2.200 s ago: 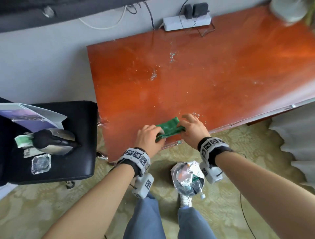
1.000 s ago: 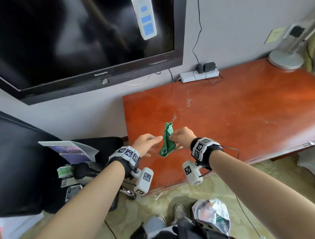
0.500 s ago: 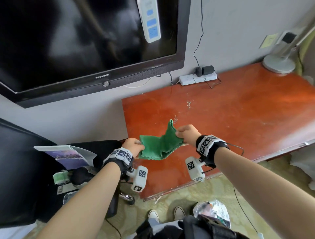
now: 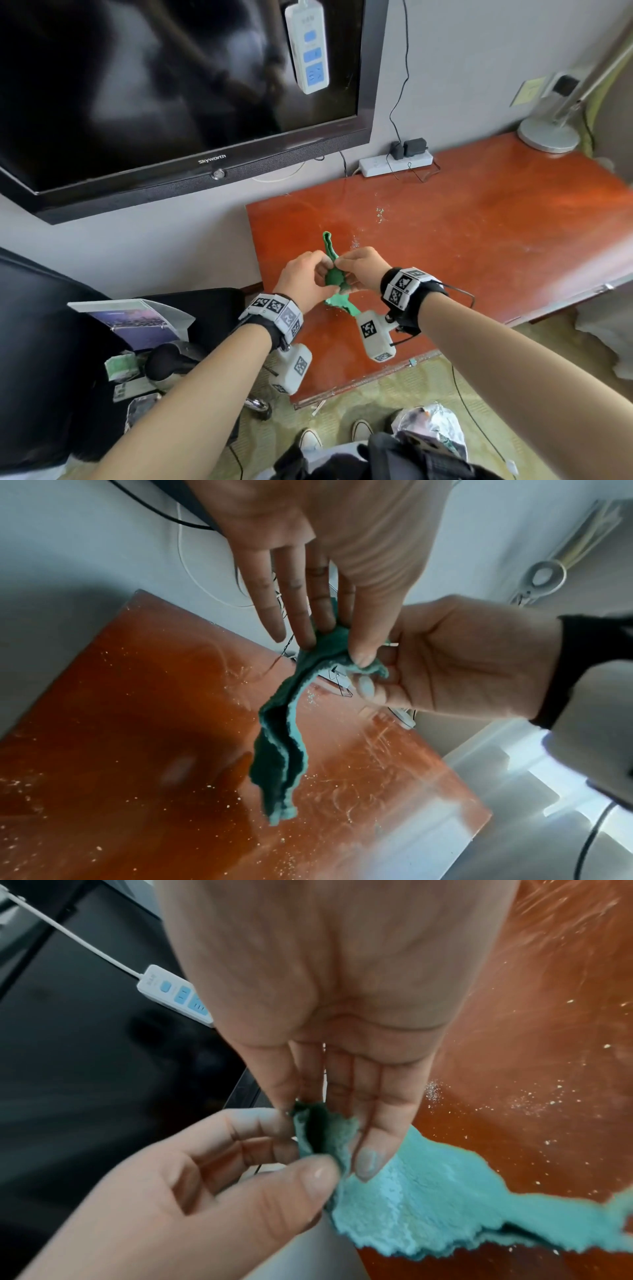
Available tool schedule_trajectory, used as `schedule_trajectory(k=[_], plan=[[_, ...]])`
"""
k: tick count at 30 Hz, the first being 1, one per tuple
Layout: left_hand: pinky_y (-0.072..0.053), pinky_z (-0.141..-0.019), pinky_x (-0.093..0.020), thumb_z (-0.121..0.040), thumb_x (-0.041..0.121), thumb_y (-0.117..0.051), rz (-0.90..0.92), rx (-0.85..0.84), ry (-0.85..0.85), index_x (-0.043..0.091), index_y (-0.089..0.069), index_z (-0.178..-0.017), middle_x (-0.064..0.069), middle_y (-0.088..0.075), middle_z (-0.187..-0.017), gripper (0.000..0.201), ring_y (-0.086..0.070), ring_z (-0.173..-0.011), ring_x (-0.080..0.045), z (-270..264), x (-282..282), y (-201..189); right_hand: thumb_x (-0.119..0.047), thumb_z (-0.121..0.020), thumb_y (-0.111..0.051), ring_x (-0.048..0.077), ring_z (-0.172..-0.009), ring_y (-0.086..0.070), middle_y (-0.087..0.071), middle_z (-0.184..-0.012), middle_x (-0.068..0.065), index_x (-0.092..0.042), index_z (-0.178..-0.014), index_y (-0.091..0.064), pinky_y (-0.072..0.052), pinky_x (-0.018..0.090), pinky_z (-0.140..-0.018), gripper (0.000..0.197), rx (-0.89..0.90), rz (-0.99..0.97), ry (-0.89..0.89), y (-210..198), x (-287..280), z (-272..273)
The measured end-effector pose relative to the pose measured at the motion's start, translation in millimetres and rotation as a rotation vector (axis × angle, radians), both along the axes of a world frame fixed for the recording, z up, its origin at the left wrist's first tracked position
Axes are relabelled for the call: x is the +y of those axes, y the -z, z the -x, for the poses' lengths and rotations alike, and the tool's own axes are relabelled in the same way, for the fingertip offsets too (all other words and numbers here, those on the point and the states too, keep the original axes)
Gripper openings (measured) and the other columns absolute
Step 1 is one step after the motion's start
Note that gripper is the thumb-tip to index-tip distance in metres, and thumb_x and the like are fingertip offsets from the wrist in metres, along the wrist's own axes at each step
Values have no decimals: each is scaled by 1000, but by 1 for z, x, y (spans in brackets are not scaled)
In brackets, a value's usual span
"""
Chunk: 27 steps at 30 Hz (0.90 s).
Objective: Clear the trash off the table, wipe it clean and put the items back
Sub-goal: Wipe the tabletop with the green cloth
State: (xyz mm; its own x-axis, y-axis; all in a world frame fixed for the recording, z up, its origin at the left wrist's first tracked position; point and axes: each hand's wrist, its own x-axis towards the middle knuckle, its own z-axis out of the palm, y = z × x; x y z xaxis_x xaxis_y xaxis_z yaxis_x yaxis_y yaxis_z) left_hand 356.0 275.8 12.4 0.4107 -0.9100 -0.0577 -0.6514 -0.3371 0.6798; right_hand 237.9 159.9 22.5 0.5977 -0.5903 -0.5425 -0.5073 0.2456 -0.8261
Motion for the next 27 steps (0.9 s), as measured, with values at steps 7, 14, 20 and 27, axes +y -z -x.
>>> schedule_trajectory(k=[7,14,20,27], plan=[[-58,-73,-22,-74,24,-82,29,77,-46,23,-72,-90,11,-72,-79,19,-68,-73,0,-2,8,0,6,-81,-74,26,-74,-68,-71,-92,22,3,-108,-71,-61,36,-78,27,-57,-11,-114,1,7,7],[-60,-79,-29,-78,17,-78,38,139,-53,24,-79,-93,8,-76,-84,16,-72,-77,-4,-11,12,4,18,-79,-65,23,-72,-68,-71,-88,14,3,-121,-63,-61,30,-70,44,-45,78,-77,5,12,11],[-63,-70,-37,-81,8,-78,21,246,-91,14,-79,-94,-3,-76,-76,14,-73,-65,-15,-18,12,4,15,-80,-59,13,-62,-66,-69,-74,4,-6,-116,-70,-56,23,-61,43,38,229,-147,1,7,8],[-59,-64,-27,-86,15,-71,-40,63,-264,25,-73,-84,5,-70,-58,10,-67,-51,-4,-73,23,6,-1,-82,-62,23,-76,-70,-73,-97,10,-16,-109,-76,-60,30,-67,34,372,527,-125,1,-37,20]])
